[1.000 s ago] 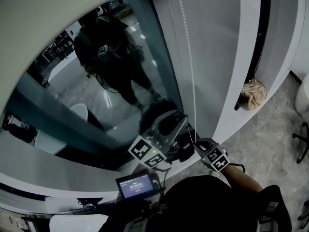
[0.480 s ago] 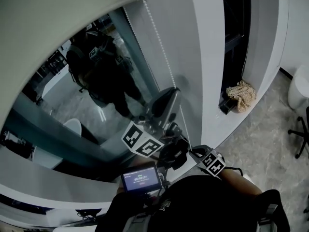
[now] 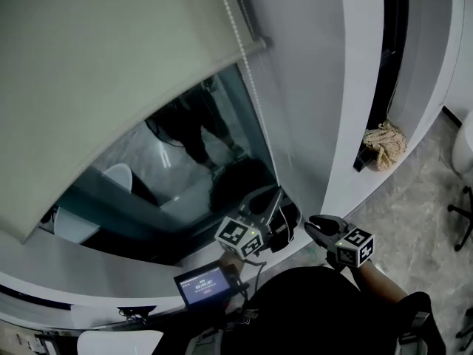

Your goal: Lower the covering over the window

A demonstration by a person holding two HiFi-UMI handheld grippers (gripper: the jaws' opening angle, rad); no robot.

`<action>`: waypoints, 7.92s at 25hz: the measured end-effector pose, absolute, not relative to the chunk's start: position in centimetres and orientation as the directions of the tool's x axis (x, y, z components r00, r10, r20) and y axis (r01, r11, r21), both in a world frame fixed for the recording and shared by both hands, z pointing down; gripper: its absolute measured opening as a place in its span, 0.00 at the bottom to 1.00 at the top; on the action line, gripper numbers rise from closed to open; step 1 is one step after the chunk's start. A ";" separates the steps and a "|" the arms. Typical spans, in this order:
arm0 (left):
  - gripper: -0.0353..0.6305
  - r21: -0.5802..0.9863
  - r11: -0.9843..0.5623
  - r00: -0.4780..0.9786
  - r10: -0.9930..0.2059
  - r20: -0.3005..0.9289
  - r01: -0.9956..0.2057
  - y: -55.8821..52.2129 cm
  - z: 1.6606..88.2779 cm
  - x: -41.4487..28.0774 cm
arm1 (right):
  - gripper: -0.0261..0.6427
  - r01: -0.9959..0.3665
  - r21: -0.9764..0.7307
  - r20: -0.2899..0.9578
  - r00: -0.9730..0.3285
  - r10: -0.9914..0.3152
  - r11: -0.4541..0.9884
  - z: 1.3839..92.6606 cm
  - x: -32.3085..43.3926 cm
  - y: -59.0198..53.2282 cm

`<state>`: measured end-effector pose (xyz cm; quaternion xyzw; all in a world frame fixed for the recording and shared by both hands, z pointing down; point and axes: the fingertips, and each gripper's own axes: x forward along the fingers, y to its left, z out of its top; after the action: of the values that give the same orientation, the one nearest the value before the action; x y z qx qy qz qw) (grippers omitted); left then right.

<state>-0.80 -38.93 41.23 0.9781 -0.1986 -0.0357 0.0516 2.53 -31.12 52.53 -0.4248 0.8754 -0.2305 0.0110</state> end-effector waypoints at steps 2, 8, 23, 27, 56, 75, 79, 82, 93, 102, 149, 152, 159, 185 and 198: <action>0.07 0.157 -0.906 0.919 -0.378 0.113 -0.392 -37.7 49.6 -1.1 | 0.17 -0.716 -0.396 0.019 -0.632 -0.775 0.575 45.2 2.0 -32.4; 0.07 0.241 -0.895 0.872 -0.253 0.420 -0.376 -30.9 65.0 -3.2 | 0.23 -0.743 -0.112 -0.297 -0.608 -0.736 0.660 25.4 0.3 -34.0; 0.06 0.288 -0.906 0.887 -0.167 0.430 -0.310 -28.3 65.2 -4.1 | 0.06 -0.713 0.109 -0.354 -0.678 -0.644 0.692 6.0 -1.0 -35.2; 0.08 0.229 -0.908 0.868 -0.224 0.443 -0.351 -29.0 65.8 -6.4 | 0.06 -0.729 0.177 -0.258 -0.683 -0.684 0.661 9.7 -1.0 -35.2; 0.11 0.059 -0.996 0.874 -0.091 -0.478 -0.071 -33.7 23.7 0.9 | 0.06 -0.827 -0.235 0.537 -0.548 -0.641 0.511 66.6 -3.9 -28.9; 0.06 0.528 -0.777 0.926 -0.191 0.324 -0.345 -33.2 62.3 -0.6 | 0.16 -0.828 -0.375 0.023 -0.457 -0.889 0.416 44.4 4.9 -31.4; 0.06 0.559 -0.766 0.903 -0.063 0.425 -0.317 -28.8 68.3 -1.0 | 0.19 -0.794 -0.206 -0.188 -0.542 -0.819 0.572 30.6 2.4 -33.6; 0.06 0.541 -0.795 0.893 -0.002 0.451 -0.275 -26.7 69.8 -1.7 | 0.25 -0.746 -0.165 -0.292 -0.588 -0.754 0.645 21.9 0.0 -34.4; 0.06 0.513 -0.810 0.891 -0.024 0.453 -0.283 -28.2 68.5 -4.5 | 0.06 -0.652 -0.031 -0.372 -0.696 -0.614 0.758 6.0 -2.9 -36.6; 0.17 0.226 -0.913 0.871 -0.213 0.443 -0.339 -30.6 66.0 -10.4 | 0.06 -0.808 0.052 -0.130 -0.588 -0.798 0.587 20.8 -0.9 -37.2; 0.09 0.411 -0.792 0.878 -0.308 0.368 -0.450 -33.8 62.2 -5.5 | 0.06 -0.967 -0.107 -0.180 0.247 -0.952 -0.231 29.5 29.0 -16.9; 0.09 0.399 -0.732 0.824 -0.409 0.392 -0.553 -35.1 61.9 -6.4 | 0.06 -0.987 -0.030 -0.189 0.160 -0.969 -0.157 28.2 27.2 -17.4; 0.09 0.365 -0.617 0.714 -0.555 0.427 -0.697 -33.3 62.5 -5.3 | 0.06 -0.997 0.057 -0.256 0.043 -0.966 -0.059 25.3 30.8 -17.5; 0.07 0.468 -0.518 0.678 -0.677 0.288 -0.716 -13.5 57.5 3.1 | 0.06 -0.612 -0.305 -0.355 -0.638 -0.684 0.729 31.2 20.5 -15.3; 0.07 0.534 -0.421 0.601 -0.769 0.219 -0.733 -9.3 54.3 -1.0 | 0.13 -0.591 -0.322 -0.122 -0.749 -0.651 0.740 40.2 12.1 -17.8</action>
<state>-0.97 -9.32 54.28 0.8425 -0.4456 -0.0296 0.3013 12.06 -17.77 40.24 -0.3354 0.9258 -0.1325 0.1137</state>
